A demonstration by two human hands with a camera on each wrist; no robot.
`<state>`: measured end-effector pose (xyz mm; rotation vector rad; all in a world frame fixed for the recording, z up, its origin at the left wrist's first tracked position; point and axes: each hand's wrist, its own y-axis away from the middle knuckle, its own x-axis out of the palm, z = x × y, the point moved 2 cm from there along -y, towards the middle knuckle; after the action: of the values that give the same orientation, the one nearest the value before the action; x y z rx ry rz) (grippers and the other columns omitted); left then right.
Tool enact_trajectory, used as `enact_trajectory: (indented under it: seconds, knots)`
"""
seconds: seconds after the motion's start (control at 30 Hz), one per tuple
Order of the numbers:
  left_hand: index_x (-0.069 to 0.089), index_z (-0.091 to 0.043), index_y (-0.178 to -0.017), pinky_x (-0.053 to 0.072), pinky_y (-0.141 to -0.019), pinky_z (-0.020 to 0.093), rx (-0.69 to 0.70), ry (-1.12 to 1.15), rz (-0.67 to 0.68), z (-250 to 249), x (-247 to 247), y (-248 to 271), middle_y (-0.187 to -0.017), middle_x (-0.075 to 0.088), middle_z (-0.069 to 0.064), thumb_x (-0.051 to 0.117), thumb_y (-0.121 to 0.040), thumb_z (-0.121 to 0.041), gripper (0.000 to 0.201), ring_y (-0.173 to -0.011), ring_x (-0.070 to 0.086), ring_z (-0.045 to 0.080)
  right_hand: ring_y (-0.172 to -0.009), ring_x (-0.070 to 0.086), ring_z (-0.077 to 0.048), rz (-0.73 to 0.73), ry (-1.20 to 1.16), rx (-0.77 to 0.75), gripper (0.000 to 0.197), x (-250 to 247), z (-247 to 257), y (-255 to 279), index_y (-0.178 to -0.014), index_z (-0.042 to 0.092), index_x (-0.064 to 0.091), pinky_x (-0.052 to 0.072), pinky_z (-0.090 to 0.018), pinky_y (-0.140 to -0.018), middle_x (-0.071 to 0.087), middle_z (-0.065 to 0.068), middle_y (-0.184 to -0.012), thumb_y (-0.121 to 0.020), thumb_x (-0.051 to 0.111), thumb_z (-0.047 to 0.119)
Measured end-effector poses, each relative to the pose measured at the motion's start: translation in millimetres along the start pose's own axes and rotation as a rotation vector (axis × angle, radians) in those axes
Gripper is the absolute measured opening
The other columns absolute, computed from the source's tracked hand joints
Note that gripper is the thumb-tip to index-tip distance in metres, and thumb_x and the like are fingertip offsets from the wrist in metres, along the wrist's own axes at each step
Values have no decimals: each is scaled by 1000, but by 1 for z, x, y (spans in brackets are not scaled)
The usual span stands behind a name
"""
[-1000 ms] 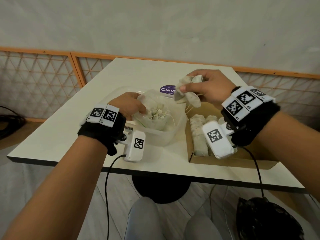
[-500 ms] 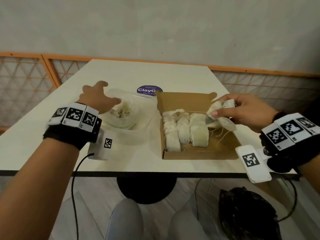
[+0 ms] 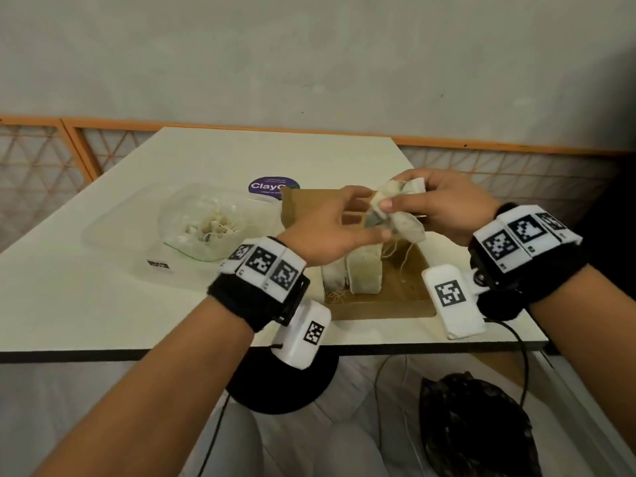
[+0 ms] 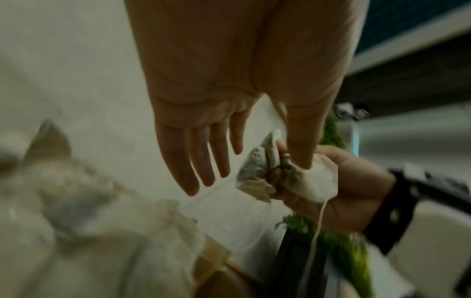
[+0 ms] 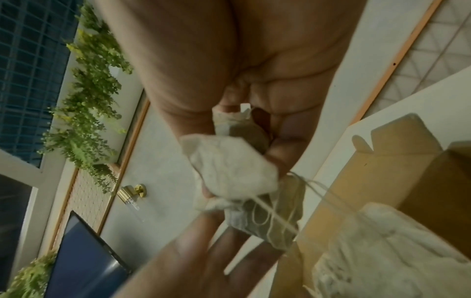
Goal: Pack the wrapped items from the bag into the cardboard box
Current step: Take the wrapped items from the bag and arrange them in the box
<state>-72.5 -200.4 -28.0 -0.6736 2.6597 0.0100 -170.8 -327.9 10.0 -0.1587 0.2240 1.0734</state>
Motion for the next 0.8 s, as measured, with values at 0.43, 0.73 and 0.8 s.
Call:
enact_trajectory:
  seconds: [0.43, 0.73, 0.8]
  knots:
    - [58, -17, -102, 43, -78, 22, -149, -401, -234, 30, -31, -9, -103, 61, 4, 55, -84, 0, 25, -93, 58, 16, -90, 53, -21, 14, 1099, 159, 45, -15, -47, 3, -119, 17, 57, 39, -25, -73, 60, -6, -106, -78, 70, 30]
    - [64, -12, -112, 43, -85, 25, -253, -689, -97, 22, -21, -6, -118, 60, 2, 58, -88, -11, 25, -109, 57, 20, -94, 53, -16, 2, 1015, 36, 25, 11, -48, 2, -106, 20, 61, 39, -21, -70, 56, -3, -115, -82, 67, 16]
    - [69, -10, -109, 43, -84, 23, -253, -686, -79, 20, -19, -5, -115, 64, 4, 58, -89, -11, 22, -108, 58, 19, -85, 57, -16, 12, 861, 74, 17, 16, -51, 2, -97, 18, 64, 42, -18, -61, 62, -4, -106, -81, 69, 15]
